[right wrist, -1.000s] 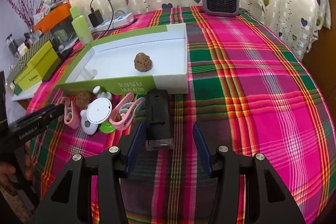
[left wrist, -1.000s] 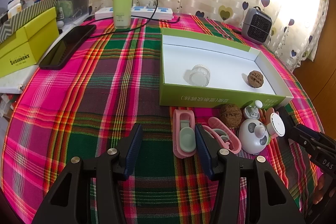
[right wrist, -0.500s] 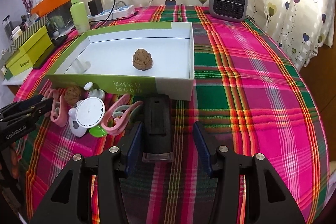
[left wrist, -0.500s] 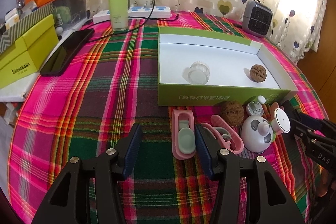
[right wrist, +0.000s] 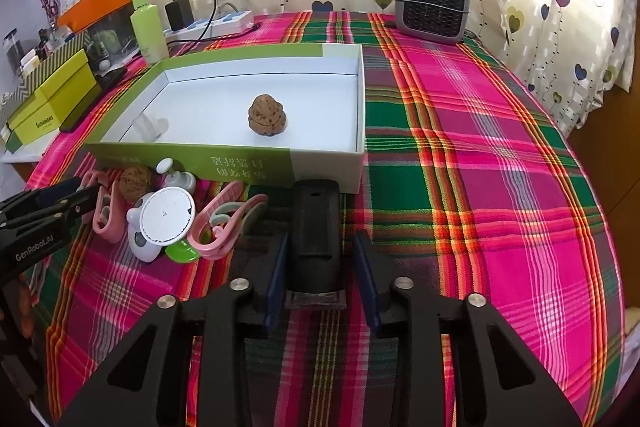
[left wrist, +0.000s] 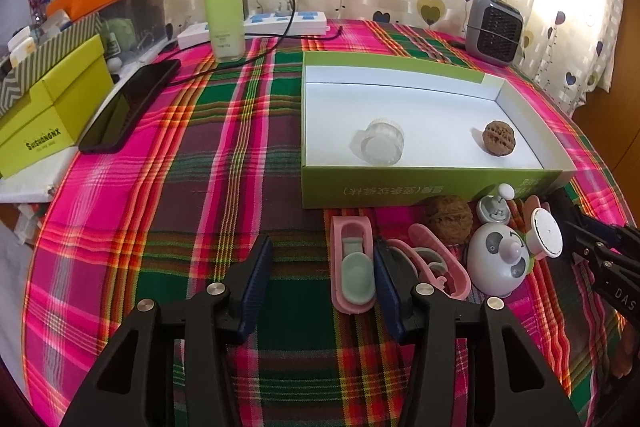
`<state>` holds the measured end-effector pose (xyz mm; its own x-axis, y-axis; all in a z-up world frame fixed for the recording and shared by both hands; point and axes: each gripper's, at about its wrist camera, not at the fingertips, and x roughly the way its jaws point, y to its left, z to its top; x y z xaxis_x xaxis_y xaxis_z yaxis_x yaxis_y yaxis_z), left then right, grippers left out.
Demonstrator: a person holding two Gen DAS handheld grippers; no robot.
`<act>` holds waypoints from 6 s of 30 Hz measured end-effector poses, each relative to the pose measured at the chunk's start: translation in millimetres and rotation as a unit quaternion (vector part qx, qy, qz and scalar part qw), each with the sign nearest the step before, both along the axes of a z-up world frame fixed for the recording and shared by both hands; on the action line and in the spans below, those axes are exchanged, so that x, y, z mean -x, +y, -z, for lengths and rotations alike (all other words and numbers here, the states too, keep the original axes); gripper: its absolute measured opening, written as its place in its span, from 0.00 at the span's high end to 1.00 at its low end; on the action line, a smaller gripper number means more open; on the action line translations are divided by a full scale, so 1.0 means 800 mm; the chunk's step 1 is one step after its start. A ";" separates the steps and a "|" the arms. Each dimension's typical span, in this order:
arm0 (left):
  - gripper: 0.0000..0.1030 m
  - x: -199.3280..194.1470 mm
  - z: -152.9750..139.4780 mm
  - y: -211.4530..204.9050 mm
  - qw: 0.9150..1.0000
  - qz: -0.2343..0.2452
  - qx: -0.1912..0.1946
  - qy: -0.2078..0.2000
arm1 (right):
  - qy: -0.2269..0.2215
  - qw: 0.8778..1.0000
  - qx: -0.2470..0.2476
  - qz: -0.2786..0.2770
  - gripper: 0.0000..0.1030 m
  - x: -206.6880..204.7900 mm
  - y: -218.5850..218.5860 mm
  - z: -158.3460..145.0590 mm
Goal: Organize objects
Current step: 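Close the left tool on the pink-and-mint clip while the right tool holds the black case, then carry the clip and black case into the white box and open both tools, then lift both open tools out of the box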
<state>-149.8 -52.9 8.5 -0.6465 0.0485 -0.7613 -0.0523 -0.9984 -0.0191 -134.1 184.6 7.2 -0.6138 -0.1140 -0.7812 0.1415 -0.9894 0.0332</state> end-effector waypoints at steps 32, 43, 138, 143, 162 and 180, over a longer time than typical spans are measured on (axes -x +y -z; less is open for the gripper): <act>0.85 -0.006 -0.005 -0.006 1.000 -0.007 -0.003 0.007 | 0.007 1.000 0.019 -0.006 0.73 -0.006 0.004 -0.006; 0.85 -0.015 -0.030 -0.004 1.000 0.006 -0.015 0.023 | 0.021 0.999 0.030 -0.020 0.73 -0.013 0.002 -0.026; 0.71 0.194 -0.017 0.096 0.996 0.072 -0.025 -0.050 | -0.031 0.998 0.027 -0.040 0.65 0.178 -0.029 -0.014; 0.68 0.186 -0.024 0.093 0.996 0.070 -0.026 -0.045 | -0.024 0.999 0.029 -0.031 0.63 0.173 -0.024 -0.019; 0.67 0.120 -0.046 0.077 0.999 0.045 -0.018 -0.012 | 0.005 0.999 0.038 -0.024 0.63 0.120 -0.018 -0.038; 0.67 0.059 -0.061 0.062 0.999 0.029 -0.024 0.022 | 0.028 0.998 0.046 -0.037 0.63 0.063 -0.022 -0.047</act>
